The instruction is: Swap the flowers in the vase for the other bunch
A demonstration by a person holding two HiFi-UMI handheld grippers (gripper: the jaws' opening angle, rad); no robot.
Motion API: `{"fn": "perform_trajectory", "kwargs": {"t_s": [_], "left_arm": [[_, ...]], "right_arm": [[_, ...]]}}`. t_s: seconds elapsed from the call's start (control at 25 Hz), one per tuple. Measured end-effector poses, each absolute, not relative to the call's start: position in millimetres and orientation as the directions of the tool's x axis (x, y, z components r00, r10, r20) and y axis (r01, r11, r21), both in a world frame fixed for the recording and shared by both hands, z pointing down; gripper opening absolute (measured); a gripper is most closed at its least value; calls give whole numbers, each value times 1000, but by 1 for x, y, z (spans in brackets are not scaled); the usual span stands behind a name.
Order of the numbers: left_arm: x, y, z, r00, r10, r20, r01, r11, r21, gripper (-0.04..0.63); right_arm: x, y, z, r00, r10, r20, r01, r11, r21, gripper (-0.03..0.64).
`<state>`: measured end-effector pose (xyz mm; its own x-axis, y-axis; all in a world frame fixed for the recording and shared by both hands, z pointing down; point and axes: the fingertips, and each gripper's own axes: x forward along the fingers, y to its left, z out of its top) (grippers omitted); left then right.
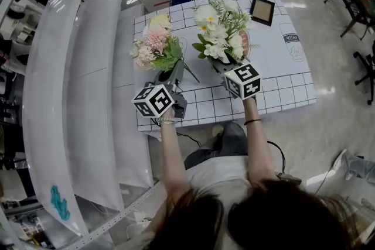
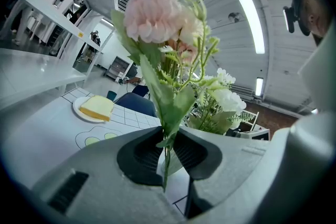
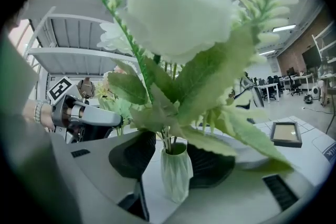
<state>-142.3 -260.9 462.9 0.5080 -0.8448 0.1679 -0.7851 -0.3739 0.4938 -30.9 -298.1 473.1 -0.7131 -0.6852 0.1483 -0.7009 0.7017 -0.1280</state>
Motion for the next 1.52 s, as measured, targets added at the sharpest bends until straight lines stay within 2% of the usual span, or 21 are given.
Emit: {"fn": "perform_trajectory", "kwargs": {"t_s": [0.24,1.12,1.52], "left_arm": [[-145,-258,462,505,-847,163,-782,-370,502,60],[-144,-253,465,513,-844,158,-771,-372,516,60],[-133,-247,464,520,-842,145,-762,-381,523,60]], "right_arm": [[-28,-298,477,-684,-709,169,-727,680,-92,149],[-12,-285,498,-653,-727,211,-757,638,-143,166],[-13,-264,488,-709,-679,191,-705,687,-177,156]]}}
